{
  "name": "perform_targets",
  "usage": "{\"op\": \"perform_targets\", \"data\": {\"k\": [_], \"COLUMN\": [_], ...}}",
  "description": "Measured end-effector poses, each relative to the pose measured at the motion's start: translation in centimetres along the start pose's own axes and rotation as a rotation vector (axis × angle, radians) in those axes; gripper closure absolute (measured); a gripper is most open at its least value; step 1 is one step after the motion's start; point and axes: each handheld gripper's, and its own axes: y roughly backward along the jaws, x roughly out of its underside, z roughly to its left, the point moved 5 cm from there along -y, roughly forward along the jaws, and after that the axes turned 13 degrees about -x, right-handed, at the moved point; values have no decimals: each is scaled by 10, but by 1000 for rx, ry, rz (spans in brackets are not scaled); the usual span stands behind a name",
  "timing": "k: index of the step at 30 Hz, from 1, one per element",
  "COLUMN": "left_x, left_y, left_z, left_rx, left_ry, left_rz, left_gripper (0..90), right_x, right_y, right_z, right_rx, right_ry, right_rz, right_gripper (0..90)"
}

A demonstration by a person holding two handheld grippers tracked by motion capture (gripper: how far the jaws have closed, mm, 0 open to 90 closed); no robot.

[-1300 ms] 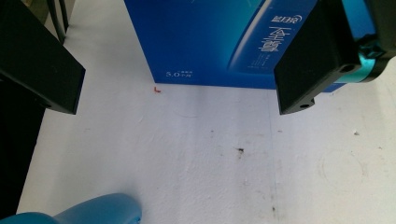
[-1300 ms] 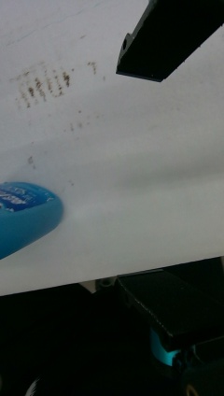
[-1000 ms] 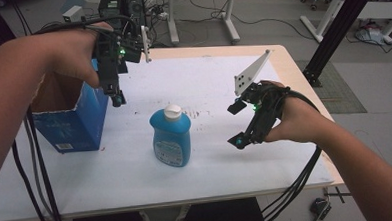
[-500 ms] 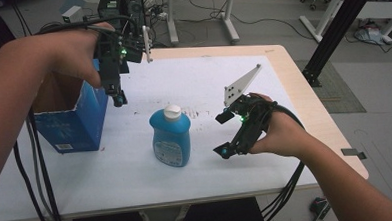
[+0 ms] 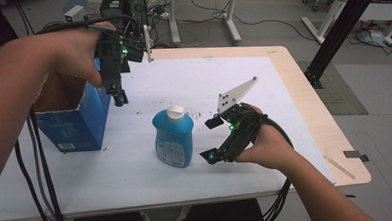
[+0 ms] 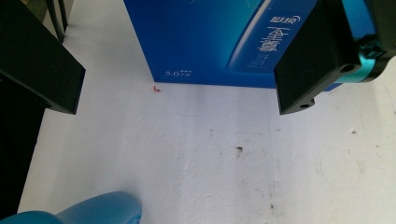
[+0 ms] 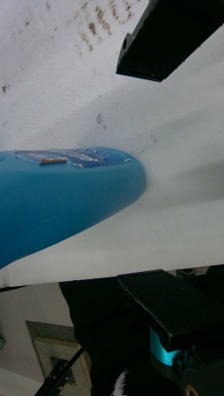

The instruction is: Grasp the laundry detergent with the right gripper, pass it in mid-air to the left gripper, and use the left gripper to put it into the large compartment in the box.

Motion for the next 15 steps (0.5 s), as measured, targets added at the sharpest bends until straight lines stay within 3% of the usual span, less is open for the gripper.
{"op": "perform_targets", "data": {"k": [15], "left_x": [1], "left_y": [-1], "left_z": [-1], "left_rx": [0], "left_ry": [2], "left_rz": [-7], "left_gripper": [17], "right_x": [-4], "right_y": [-25], "right_z": [1], "right_rx": [23], "right_ry": [-9], "right_rz": [-120], "right_gripper": [15]}}
